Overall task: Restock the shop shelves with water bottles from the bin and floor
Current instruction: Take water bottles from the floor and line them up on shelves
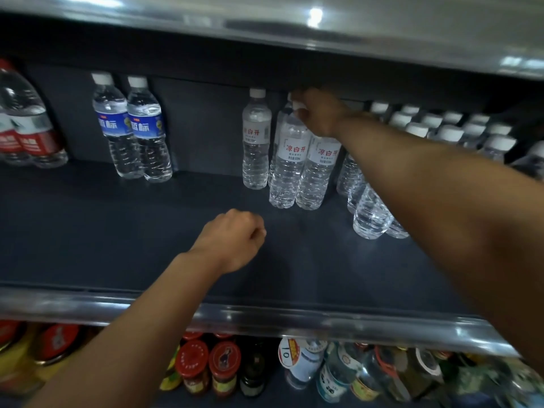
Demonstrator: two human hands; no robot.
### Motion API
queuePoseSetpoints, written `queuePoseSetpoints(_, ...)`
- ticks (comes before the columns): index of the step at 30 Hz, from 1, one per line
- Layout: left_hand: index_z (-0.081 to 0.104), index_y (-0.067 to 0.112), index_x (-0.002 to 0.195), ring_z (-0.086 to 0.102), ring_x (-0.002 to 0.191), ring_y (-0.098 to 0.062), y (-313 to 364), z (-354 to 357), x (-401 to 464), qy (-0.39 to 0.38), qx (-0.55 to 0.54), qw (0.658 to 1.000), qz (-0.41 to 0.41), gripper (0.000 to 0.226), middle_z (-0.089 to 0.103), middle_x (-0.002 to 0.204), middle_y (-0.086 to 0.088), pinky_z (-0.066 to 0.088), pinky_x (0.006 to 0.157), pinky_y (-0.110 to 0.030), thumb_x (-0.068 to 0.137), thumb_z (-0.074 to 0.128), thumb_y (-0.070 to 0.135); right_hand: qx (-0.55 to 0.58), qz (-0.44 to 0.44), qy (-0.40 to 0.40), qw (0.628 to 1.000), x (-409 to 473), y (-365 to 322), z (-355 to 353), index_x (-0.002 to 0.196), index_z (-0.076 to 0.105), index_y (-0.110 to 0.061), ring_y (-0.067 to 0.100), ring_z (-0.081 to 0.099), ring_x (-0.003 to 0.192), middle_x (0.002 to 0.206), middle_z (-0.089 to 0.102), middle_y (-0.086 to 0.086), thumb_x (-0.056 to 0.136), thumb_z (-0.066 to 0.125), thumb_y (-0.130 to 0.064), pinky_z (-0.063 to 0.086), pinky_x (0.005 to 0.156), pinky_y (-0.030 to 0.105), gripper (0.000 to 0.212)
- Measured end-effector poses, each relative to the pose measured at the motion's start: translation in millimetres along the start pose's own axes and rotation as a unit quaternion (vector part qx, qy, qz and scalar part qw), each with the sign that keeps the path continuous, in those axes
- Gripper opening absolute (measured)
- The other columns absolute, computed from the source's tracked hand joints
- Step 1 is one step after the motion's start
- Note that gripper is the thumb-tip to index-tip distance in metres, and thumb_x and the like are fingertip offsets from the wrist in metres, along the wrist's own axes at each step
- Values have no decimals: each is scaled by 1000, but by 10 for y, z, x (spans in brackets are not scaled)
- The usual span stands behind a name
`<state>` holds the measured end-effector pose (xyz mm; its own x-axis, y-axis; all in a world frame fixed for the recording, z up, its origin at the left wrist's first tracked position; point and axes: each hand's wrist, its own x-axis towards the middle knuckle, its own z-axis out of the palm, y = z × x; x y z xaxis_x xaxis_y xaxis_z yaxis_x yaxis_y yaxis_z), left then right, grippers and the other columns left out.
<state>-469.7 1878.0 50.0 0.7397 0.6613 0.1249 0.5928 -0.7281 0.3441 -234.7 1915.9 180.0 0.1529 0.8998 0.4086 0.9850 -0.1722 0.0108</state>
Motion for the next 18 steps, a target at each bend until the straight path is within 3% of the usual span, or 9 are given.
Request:
queuePoseSetpoints(10,62,23,86,59,98,-34,79,-126,-27,0,-15,1000,10,19,66,96,-8,49,82,-39,94,47,32,-30,-10,2,1000,-164,-120,-116,134,48,-2,37,42,127,138,48,22,96,48,-13,36,100,34,39)
queuePoseSetpoints(16,64,21,89,59,97,-32,155,-236,-86,11,-19,999,30,21,67,100,-6,47,79,-37,94,47,32,-38,10,-20,999,-358,-207,-262,142,41,-9,34,49,123,137,51,19,95,49,-9,42,95,33,47)
queuePoseSetpoints(18,65,21,91,59,96,-32,206,-261,-113,10,-25,999,40,21,67,100,-5,47,77,-36,94,47,32,-37,17,-17,999,-530,-259,-314,144,38,-12,34,46,126,140,47,17,96,50,-12,40,99,34,50)
